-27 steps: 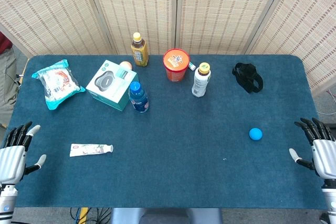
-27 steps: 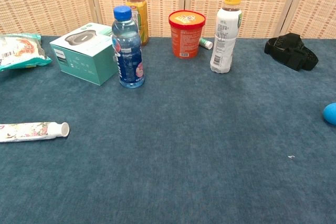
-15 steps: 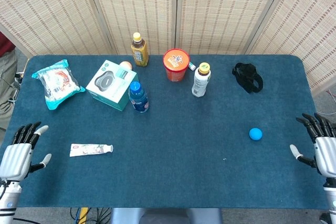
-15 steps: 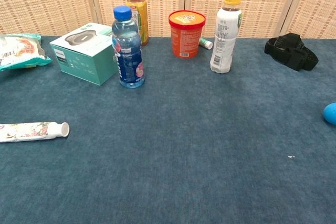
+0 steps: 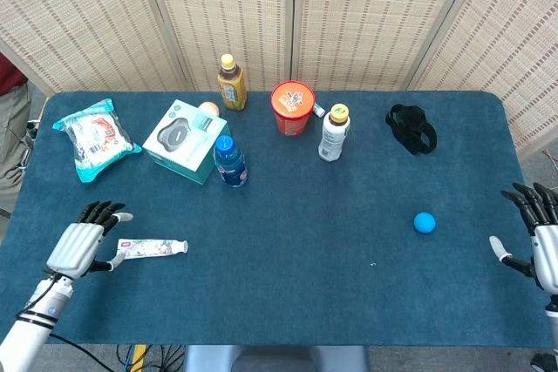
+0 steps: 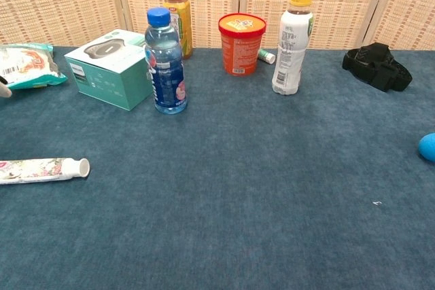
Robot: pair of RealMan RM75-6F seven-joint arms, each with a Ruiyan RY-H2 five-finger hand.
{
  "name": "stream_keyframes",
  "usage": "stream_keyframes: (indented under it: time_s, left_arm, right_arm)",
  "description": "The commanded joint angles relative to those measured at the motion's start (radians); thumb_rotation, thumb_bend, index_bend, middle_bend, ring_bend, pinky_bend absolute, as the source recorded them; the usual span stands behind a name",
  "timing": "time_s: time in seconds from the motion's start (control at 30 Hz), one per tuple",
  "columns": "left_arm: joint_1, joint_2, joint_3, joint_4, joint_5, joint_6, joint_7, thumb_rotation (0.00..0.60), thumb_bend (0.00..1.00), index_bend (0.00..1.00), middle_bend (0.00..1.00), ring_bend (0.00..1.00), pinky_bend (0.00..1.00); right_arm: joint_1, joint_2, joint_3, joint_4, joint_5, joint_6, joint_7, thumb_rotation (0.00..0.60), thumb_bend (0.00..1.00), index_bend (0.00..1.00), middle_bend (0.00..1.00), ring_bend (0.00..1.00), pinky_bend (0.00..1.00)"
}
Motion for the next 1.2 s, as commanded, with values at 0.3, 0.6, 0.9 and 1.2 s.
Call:
stream_keyframes:
  time_s: [0.3,0.6,0.9,1.2]
  left_arm:
    - [-0.058,-0.124,0.017,0.097,-0.034,-0.073,0.030,0.600,0.17,0.24,0.13,0.07,0.01]
    - [-0.070,-0.199,0.030,0.178,-0.072,-0.090,0.084,0.600,0.17,0.26,0.14,0.07,0.03]
    - [-0.065,-0.258,0.037,0.243,-0.086,-0.073,0.098,0.600,0.17,0.27,0.14,0.07,0.03]
    - [-0.074,-0.298,0.032,0.315,-0.105,-0.084,0.086,0.600,0.17,0.33,0.16,0.08,0.03]
  right_arm:
    - [-0.013,0.004,-0.006,-0.005,0.013,-0.003,0.004,0.600,0.20,0.21,0.14,0.01,0.09]
    - [-0.022,0.008,-0.009,-0.013,0.018,-0.005,0.007,0.600,0.20,0.21,0.14,0.01,0.09]
    - [-0.020,0.013,-0.011,-0.016,0.016,-0.016,0.012,0.600,0.20,0.21,0.14,0.01,0.09]
    - [-0.019,0.014,-0.011,-0.019,0.012,-0.021,0.016,0.600,0.20,0.21,0.14,0.01,0.09]
